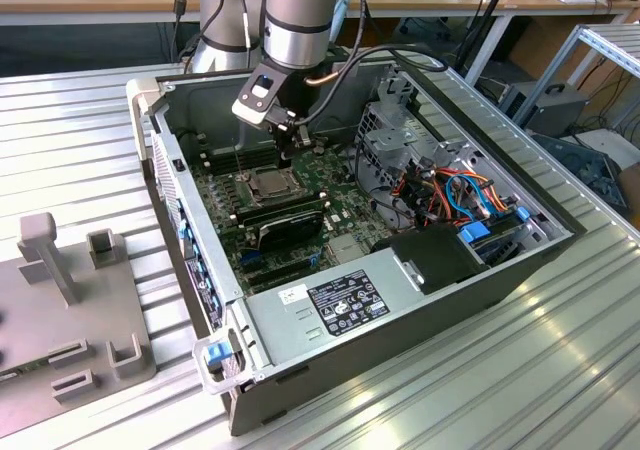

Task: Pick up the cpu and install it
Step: 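Close the cpu cover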

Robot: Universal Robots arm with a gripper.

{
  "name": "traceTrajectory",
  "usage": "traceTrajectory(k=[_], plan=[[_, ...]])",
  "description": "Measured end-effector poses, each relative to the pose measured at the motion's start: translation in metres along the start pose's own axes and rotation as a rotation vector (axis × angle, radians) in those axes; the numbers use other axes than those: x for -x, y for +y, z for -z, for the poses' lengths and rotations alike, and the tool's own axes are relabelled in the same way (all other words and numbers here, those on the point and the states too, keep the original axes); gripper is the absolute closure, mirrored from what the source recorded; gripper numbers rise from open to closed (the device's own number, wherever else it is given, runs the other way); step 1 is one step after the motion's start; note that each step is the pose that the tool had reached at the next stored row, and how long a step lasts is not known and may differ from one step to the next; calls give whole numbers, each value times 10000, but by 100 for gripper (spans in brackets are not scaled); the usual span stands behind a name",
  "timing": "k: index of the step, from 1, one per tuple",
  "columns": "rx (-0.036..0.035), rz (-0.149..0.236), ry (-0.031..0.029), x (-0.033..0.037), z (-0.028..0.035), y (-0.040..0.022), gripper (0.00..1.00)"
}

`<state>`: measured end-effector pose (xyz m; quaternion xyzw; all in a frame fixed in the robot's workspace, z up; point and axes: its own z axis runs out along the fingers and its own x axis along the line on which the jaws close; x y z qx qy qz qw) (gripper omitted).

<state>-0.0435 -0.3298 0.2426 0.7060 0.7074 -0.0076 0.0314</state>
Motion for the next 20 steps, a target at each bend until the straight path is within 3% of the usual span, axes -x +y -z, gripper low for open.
traceTrajectory(k=[5, 11, 12, 14, 20], plan=[[2, 0, 3, -1, -2, -25, 89], [-1, 0, -2, -2, -28, -210, 89], [-1, 1, -1, -9, -144, -341, 89], [0, 2, -3, -14, -228, -426, 89], [1, 0, -3, -16, -259, -429, 89]])
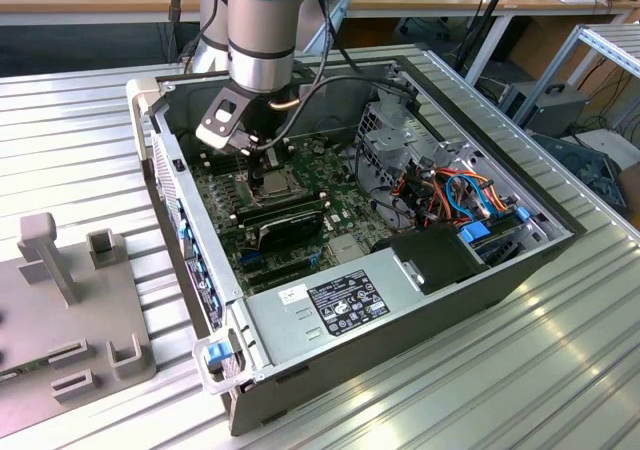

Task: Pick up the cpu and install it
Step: 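Close the cpu cover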

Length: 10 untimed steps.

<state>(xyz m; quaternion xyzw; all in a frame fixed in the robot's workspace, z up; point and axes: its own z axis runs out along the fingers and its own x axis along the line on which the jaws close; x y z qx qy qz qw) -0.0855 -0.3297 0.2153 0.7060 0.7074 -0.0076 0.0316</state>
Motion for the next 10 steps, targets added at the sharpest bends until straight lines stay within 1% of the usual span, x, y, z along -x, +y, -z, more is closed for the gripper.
traceTrajectory(k=[1, 4, 6, 7, 10], plan=[[0, 0, 1, -1, -12, -1, 89], [0, -1, 0, -2, -16, -20, 89], [0, 2, 0, -2, -27, -22, 89], [-1, 0, -1, -3, -46, -23, 89], [-1, 0, -2, -3, -55, -24, 89]])
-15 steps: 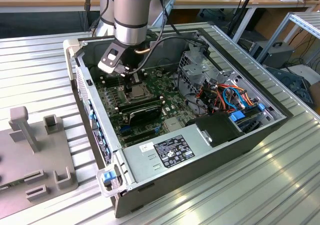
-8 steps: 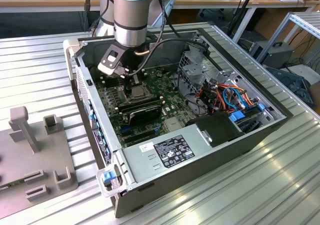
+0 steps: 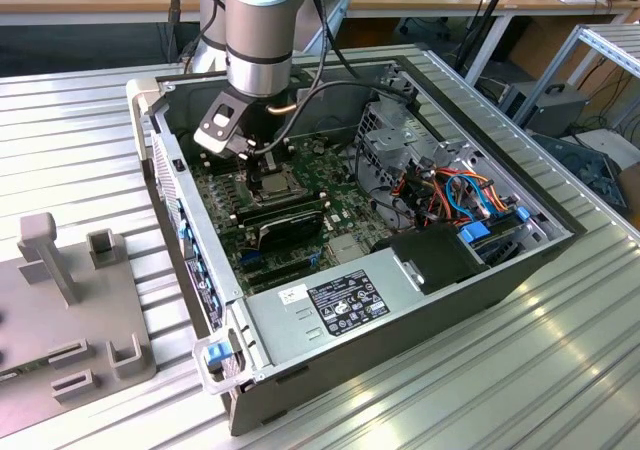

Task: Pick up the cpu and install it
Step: 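Close the cpu cover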

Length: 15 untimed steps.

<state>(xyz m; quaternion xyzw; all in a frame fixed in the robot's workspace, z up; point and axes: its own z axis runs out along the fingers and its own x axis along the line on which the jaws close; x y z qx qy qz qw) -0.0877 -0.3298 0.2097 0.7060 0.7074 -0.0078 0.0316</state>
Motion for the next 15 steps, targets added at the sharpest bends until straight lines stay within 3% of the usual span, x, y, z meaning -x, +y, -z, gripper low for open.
traceTrajectory(k=[15], plan=[[-3, 1, -4, -2, -57, -3, 89]])
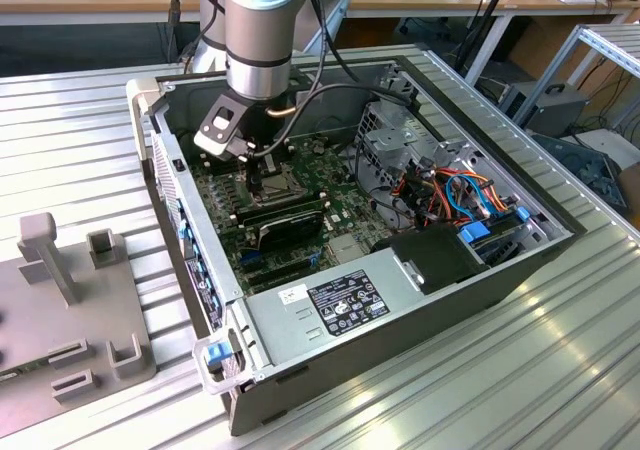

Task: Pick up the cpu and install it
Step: 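Close the cpu cover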

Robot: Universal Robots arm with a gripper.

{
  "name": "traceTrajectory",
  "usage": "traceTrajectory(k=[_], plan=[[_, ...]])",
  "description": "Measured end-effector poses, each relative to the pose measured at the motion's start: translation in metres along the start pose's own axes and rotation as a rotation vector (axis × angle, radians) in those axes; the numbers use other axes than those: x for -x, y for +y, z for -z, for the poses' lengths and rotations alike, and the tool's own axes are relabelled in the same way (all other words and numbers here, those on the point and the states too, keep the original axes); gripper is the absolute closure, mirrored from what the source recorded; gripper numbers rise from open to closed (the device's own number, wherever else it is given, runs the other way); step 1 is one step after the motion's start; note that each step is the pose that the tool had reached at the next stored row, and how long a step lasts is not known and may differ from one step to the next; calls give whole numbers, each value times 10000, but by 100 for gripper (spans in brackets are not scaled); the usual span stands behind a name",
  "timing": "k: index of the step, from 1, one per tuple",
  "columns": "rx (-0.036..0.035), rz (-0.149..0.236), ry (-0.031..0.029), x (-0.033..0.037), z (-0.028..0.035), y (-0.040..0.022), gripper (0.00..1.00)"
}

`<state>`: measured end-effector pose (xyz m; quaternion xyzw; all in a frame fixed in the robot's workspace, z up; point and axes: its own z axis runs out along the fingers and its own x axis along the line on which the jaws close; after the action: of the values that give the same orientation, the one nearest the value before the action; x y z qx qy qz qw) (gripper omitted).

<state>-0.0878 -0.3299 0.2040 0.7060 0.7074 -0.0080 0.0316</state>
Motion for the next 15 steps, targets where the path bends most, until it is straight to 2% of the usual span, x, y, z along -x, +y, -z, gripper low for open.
traceTrajectory(k=[9, 12, 15], plan=[[5, -1, 8, -2, 0, 1, 89], [16, -3, 23, -3, 25, 4, 89], [5, 0, 1, 3, 76, 4, 89]])
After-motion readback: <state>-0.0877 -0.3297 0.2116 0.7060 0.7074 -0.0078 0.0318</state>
